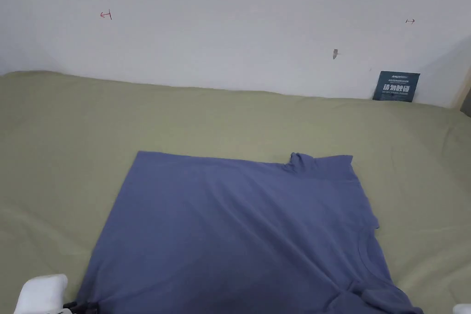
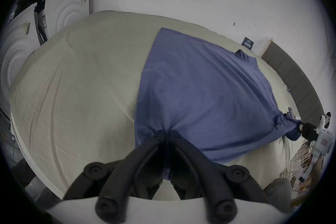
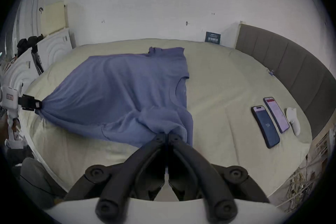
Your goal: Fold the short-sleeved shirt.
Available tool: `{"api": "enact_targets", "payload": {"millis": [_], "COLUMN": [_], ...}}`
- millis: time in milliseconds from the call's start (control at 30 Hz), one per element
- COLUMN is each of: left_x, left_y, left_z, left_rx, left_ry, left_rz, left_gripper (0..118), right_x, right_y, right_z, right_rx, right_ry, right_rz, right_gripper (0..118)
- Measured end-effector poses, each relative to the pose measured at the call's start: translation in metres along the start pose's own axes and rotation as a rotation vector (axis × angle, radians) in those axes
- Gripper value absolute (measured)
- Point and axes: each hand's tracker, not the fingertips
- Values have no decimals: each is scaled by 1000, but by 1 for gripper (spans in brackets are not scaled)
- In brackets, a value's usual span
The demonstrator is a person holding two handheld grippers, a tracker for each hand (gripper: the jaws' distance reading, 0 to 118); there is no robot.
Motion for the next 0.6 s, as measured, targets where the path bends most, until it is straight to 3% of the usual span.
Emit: {"api": "enact_targets", "payload": {"millis": [300,467,600], "left_x": [17,22,17], "left_y": [92,145,160], "left_z": [2,-60,-110], "left_rx": [25,-100,-147], "left_ry": [-8,37,32], "left_rz": [-69,-152,-110], "left_gripper": [6,7,8], "right_x": [18,25,21], "right_y": [101,136,136], "right_z": [-45,-122,-168], "right_rx": [59,-93,-142], "right_ry": [36,40,21], "right_rz": [45,53,86], "right_gripper": [0,0,0]}}
